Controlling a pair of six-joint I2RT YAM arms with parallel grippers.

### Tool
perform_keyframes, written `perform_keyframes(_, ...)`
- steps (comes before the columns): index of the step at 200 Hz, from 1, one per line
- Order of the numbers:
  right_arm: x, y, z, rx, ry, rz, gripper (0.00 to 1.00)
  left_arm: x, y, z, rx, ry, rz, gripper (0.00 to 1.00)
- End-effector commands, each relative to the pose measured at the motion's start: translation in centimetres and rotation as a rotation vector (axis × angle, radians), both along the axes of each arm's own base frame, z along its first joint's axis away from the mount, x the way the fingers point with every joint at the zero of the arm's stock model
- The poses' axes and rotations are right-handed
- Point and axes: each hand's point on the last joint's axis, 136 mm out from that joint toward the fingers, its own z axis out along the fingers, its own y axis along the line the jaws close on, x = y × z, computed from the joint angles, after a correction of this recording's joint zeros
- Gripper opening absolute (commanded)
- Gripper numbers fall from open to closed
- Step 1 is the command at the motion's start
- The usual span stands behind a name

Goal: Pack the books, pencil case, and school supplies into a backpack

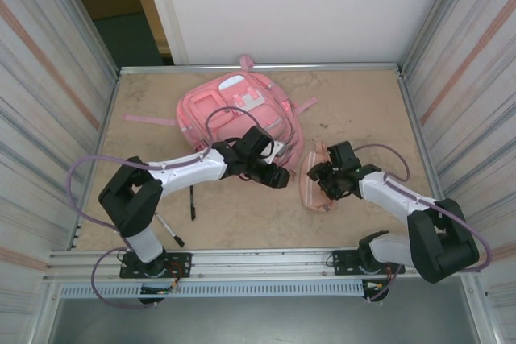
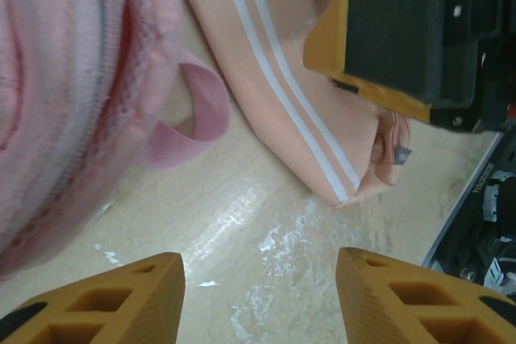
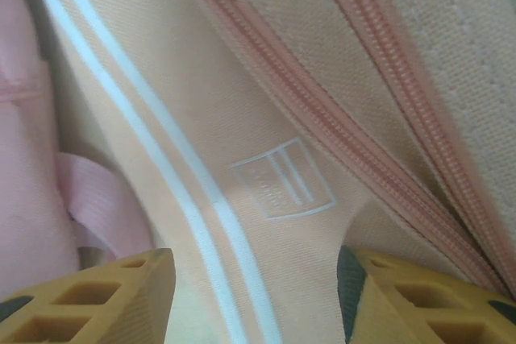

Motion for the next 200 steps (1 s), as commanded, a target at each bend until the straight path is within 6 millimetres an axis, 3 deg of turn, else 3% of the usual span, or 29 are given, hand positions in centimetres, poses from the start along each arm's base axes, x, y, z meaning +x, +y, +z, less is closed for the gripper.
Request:
perform_keyframes(1,0.2,-1.6,1.9,-0.054,-0.016,0.037,0.6,-0.8,-1.5,0.4,-0.016,0.0,-0.019,0.51)
perform_keyframes(33,-1.2,-6.6,3.0,-0.11,0.009,-0.01,0.64,-1.4,-3.7,-0.7,-0.025,0.039,-0.025,0.51)
perform_keyframes(63,-3.2,-9.9,2.1,-0.159,0.048,-0.028,0.67,-2.3,-6.4,-1.6,-0.032,0.076,-0.067,0.51)
perform_keyframes(125,-4.1,-5.0,0.0,0.057,0.067,0.205,0.63,-1.4,-8.4,-4.6,0.003,0.133,-0.065,0.46)
perform_keyframes(156,-3.6,-4.3,-0.7,0.026,0.07,0.277,0.66,-0.9,-8.4,-6.1,0.032,0.144,-0.09,0.37)
perform_keyframes(163,-3.6,-4.2,-0.8,0.03,0.077,0.288,0.65,-0.6,-8.3,-6.0,0.033,0.141,-0.089,0.36)
perform_keyframes(171,-3.4,-3.9,-0.9,0.042,0.073,0.305,0.63,-0.6,-8.1,-7.7,0.057,0.165,-0.086,0.34)
perform_keyframes(186,-3.1,-2.9,-1.1,0.101,0.052,0.33,0.54,-0.4,-8.2,-8.0,0.048,0.181,-0.096,0.32)
perform_keyframes(200,-3.0,-2.3,-1.0,0.141,0.039,0.334,0.53,-0.2,-8.2,-8.1,0.044,0.175,-0.109,0.32)
